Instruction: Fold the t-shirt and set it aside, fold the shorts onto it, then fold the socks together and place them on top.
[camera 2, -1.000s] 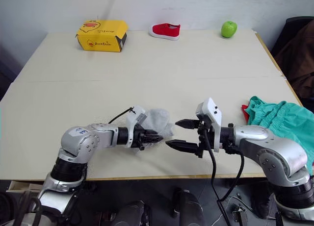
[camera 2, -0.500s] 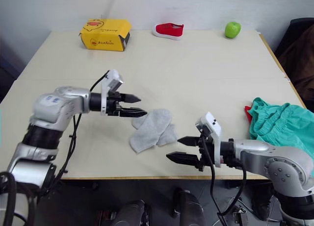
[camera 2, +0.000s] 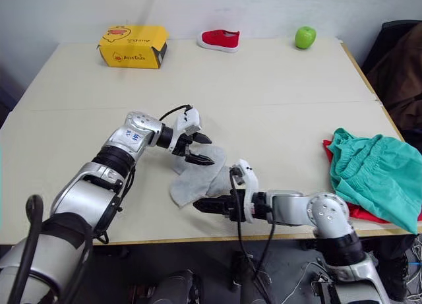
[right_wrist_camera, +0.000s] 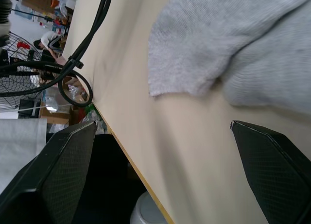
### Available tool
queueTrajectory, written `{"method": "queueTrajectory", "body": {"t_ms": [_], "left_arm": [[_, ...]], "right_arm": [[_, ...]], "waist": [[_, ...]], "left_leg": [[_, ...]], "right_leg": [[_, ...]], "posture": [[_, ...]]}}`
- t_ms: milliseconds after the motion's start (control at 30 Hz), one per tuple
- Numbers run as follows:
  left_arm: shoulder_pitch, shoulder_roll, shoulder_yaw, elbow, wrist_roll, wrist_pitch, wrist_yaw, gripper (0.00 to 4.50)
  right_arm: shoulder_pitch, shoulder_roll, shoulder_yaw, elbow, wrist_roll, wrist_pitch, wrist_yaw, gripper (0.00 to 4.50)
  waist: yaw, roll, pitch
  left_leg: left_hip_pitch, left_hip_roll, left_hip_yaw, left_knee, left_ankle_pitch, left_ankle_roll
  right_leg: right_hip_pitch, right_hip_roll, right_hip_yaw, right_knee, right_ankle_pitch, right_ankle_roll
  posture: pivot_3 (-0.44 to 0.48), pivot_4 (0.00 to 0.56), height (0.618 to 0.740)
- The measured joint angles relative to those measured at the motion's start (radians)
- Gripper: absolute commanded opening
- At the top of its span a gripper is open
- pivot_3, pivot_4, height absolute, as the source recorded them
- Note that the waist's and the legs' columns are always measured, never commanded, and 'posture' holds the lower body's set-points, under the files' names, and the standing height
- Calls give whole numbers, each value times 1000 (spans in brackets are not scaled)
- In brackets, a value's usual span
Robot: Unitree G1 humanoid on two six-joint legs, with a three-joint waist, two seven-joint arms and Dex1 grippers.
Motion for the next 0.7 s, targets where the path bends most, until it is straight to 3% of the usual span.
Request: {"method": "queueTrajectory", "body": {"t_ms": [200, 267, 333, 600, 700], "left_arm": [[-7, -16, 40, 39, 36, -23, 22, 4357], [-7, -17, 46, 39, 49, -32, 24, 3974], [-6, -18, 53, 39, 56, -33, 20, 3476], [21, -12, 75, 37, 80, -39, 13, 901], [22, -14, 81, 37, 88, -38, 13, 27]], "right_arm": [[-30, 84, 17, 51, -14, -13, -47, 4500], [-47, 111, 23, 65, -46, -15, -48, 4306], [-51, 129, 19, 80, -71, -16, -50, 3863], [-17, 152, 0, 76, -158, -25, -65, 934], [-16, 165, 2, 41, -169, -15, -64, 41]], "waist": [[-3, 0, 0], [-11, 0, 0], [-14, 0, 0], [-13, 0, -1], [-14, -2, -1]], "left_leg": [[0, 0, 0, 0, 0, 1], [1, 0, 0, 0, 0, 1], [1, 0, 0, 0, 0, 1], [1, 0, 0, 0, 0, 1], [1, 0, 0, 0, 0, 1]], "right_leg": [[0, 0, 0, 0, 0, 0], [0, 0, 0, 1, 0, 0], [1, 0, 0, 1, 0, 0], [1, -1, 1, 2, 0, 0], [1, -1, 1, 2, 0, 0]], "posture": [[0, 150, 740], [0, 150, 740], [0, 150, 740], [0, 150, 740], [0, 150, 740]]}}
